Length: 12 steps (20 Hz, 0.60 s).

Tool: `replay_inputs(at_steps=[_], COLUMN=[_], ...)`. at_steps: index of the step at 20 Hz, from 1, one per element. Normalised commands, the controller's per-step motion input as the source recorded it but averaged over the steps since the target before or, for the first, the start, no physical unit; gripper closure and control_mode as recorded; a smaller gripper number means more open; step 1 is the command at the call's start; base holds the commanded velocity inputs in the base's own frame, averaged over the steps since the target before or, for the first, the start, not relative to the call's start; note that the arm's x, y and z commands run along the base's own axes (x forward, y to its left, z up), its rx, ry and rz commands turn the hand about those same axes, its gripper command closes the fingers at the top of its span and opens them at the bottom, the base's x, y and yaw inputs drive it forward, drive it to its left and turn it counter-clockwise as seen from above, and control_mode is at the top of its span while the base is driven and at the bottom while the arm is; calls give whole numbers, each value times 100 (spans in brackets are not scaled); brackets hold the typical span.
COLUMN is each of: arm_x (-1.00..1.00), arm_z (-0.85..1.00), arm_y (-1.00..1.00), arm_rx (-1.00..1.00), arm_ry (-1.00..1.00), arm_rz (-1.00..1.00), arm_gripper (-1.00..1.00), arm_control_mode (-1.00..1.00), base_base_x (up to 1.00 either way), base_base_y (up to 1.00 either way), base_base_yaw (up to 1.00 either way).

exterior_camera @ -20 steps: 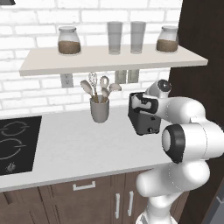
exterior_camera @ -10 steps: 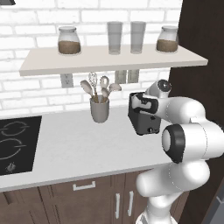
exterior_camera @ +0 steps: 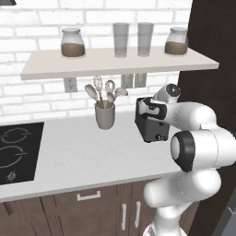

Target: Start the toaster. Once the lever pops up, take the bread to the plate on the dining counter.

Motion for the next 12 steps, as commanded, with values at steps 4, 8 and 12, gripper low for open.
replay_inputs(at_steps=[4,8,12], arm_x=[0,0,0], arm_z=[0,0,0], arm_y=[0,0,0], arm_rx=[0,0,0], arm_ry=[0,0,0], arm_rz=[0,0,0], arm_gripper=[-100,-100,-100], arm_control_mode=[-100,-100,-100], base_base_x=[0,0,0], base_base_y=[0,0,0], base_base_yaw=[0,0,0])
